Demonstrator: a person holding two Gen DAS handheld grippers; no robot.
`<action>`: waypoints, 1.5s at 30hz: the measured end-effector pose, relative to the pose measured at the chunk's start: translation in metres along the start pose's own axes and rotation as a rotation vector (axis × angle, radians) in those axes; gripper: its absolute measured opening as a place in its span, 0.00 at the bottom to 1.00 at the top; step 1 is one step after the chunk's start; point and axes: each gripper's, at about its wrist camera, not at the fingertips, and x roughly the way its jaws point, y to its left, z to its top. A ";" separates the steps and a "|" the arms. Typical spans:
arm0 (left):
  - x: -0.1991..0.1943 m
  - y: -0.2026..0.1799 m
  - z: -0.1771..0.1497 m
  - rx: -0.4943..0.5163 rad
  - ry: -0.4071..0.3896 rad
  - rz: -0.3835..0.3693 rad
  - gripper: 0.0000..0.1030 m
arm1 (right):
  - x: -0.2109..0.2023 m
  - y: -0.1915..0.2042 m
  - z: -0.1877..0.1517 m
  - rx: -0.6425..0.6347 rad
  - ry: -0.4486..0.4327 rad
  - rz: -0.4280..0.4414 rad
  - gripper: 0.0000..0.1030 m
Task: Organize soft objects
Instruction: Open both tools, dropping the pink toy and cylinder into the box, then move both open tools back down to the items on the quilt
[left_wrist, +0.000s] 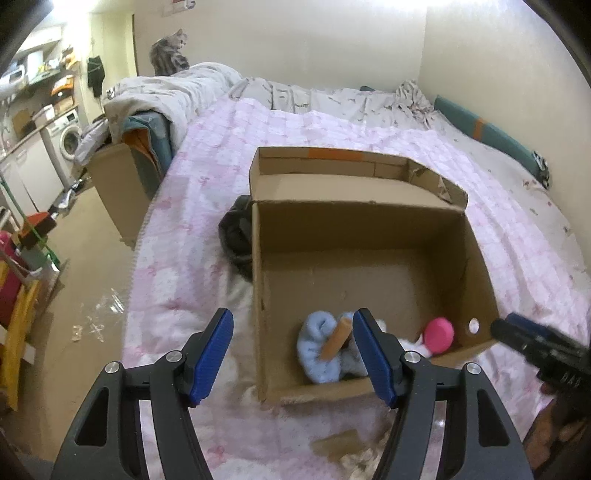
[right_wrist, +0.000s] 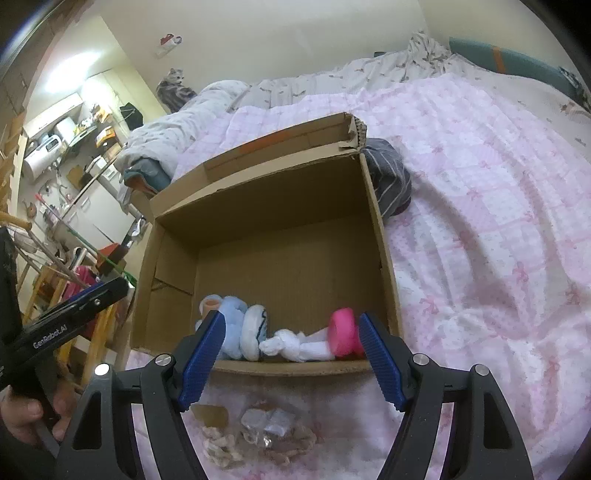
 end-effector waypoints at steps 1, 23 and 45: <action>-0.003 0.001 -0.003 0.001 0.001 0.002 0.62 | -0.003 0.000 -0.001 -0.001 -0.002 0.000 0.76; -0.047 -0.026 -0.069 0.043 0.001 0.001 0.73 | -0.041 -0.003 -0.042 0.013 0.035 -0.002 0.76; -0.009 0.013 -0.078 -0.142 0.144 0.052 0.73 | 0.010 -0.009 -0.059 0.134 0.248 0.052 0.76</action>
